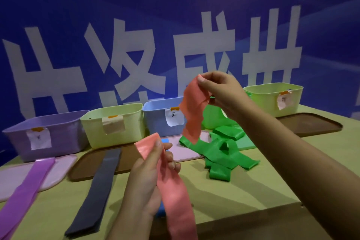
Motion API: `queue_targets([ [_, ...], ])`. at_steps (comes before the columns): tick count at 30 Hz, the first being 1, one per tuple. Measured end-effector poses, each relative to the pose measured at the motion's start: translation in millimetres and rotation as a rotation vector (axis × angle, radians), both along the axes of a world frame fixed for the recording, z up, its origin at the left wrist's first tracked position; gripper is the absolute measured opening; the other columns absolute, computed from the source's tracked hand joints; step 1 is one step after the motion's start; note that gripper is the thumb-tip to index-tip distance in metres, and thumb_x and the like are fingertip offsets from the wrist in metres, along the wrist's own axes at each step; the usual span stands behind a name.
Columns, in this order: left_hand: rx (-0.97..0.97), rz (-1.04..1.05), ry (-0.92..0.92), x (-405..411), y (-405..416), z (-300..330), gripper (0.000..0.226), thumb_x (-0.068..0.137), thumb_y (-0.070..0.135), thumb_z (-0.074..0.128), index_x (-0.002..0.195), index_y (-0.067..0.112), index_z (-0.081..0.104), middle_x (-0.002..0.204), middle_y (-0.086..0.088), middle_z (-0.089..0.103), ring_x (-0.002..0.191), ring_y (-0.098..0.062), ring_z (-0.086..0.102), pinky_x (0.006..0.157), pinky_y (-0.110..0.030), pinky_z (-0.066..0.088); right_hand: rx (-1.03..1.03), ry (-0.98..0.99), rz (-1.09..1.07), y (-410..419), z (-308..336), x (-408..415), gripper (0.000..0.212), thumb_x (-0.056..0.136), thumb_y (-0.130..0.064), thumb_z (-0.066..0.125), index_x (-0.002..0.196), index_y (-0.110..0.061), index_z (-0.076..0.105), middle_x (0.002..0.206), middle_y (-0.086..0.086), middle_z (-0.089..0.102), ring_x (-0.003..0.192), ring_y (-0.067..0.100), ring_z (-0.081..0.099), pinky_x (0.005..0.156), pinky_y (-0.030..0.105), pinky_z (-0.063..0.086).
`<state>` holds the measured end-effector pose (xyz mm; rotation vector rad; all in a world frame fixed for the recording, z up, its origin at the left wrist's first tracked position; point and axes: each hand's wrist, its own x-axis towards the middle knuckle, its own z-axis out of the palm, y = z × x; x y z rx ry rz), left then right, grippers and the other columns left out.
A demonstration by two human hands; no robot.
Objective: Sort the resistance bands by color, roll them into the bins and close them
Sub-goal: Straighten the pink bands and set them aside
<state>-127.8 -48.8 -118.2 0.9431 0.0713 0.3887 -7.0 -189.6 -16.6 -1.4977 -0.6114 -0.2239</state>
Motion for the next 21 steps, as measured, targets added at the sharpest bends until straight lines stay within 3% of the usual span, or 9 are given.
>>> queue_targets([
  [4, -0.034, 0.005, 0.013, -3, -5, 2, 0.044, 0.084, 0.042, 0.058, 0.103, 0.002, 0.059, 0.058, -0.004, 0.049, 0.045, -0.013, 0.050, 0.052, -0.027, 0.047, 0.077, 0.031, 0.060, -5, -7, -42, 0.019, 0.092, -0.021, 0.058, 0.104, -0.007, 0.061, 0.089, 0.004, 0.063, 0.076, 0.011, 0.063, 0.060, 0.021, 0.053],
  [6, -0.030, -0.009, 0.017, -9, -10, 5, 0.048, 0.076, 0.049, 0.060, 0.097, 0.006, 0.063, 0.060, -0.005, 0.053, 0.048, -0.015, 0.052, 0.049, -0.026, 0.050, 0.140, 0.051, 0.095, -6, -16, -62, 0.011, 0.092, -0.017, 0.058, 0.097, -0.008, 0.059, 0.080, 0.003, 0.062, 0.066, 0.008, 0.063, 0.057, 0.020, 0.052],
  [9, 0.019, -0.063, -0.014, -23, -16, 9, 0.044, 0.069, 0.050, 0.059, 0.076, 0.010, 0.076, 0.072, -0.011, 0.068, 0.057, -0.020, 0.063, 0.060, -0.032, 0.055, 0.237, 0.091, 0.149, -4, -37, -87, 0.007, 0.089, -0.013, 0.059, 0.083, -0.013, 0.055, 0.067, -0.001, 0.056, 0.058, 0.007, 0.054, 0.052, 0.021, 0.050],
  [11, 0.061, -0.089, -0.036, -33, -19, 10, 0.034, 0.068, 0.045, 0.060, 0.066, 0.016, 0.077, 0.074, -0.011, 0.072, 0.060, -0.019, 0.068, 0.063, -0.034, 0.056, 0.292, 0.088, 0.167, -4, -53, -100, 0.012, 0.082, -0.018, 0.063, 0.079, -0.015, 0.052, 0.064, -0.003, 0.054, 0.058, 0.007, 0.050, 0.051, 0.021, 0.046],
  [16, 0.167, -0.065, -0.057, -46, -17, 6, 0.018, 0.057, 0.017, 0.069, 0.072, 0.007, 0.072, 0.068, -0.009, 0.067, 0.058, -0.016, 0.063, 0.053, -0.024, 0.052, 0.363, 0.119, 0.206, -16, -95, -130, 0.021, 0.074, -0.022, 0.073, 0.073, -0.020, 0.052, 0.069, 0.001, 0.051, 0.061, 0.010, 0.048, 0.049, 0.019, 0.042],
  [19, 0.189, -0.082, -0.097, -47, -9, 4, 0.013, 0.064, 0.000, 0.071, 0.061, 0.012, 0.067, 0.055, -0.003, 0.057, 0.049, -0.011, 0.055, 0.050, -0.018, 0.047, 0.288, 0.124, 0.208, -30, -116, -146, 0.036, 0.060, -0.046, 0.081, 0.068, -0.024, 0.054, 0.066, 0.003, 0.046, 0.057, 0.011, 0.042, 0.046, 0.018, 0.035],
  [21, 0.210, -0.116, -0.120, -49, -6, 3, 0.017, 0.068, 0.006, 0.061, 0.053, 0.013, 0.065, 0.050, 0.000, 0.054, 0.044, -0.008, 0.051, 0.046, -0.016, 0.044, 0.251, 0.118, 0.162, -37, -126, -149, 0.048, 0.055, -0.061, 0.079, 0.065, -0.020, 0.056, 0.063, 0.001, 0.049, 0.056, 0.009, 0.044, 0.047, 0.016, 0.035],
])
